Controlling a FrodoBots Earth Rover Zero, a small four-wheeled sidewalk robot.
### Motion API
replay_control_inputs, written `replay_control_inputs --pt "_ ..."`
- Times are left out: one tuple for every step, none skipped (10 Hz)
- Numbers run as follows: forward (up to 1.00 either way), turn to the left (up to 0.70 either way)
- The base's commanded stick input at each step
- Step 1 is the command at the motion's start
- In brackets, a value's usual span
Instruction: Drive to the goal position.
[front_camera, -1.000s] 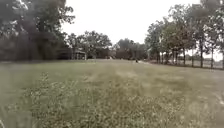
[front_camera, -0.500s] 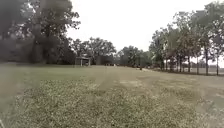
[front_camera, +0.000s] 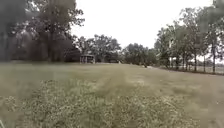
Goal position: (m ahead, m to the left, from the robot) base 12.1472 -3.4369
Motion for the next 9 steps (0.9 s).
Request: replay_control_inputs --pt "0.70 0.00" --pt "0.70 0.00" --pt "0.70 0.00" --pt "0.70 0.00" --pt "0.70 0.00" --pt "0.70 0.00" --pt "0.70 0.00" --pt "0.70 0.00" --pt "0.70 0.00"
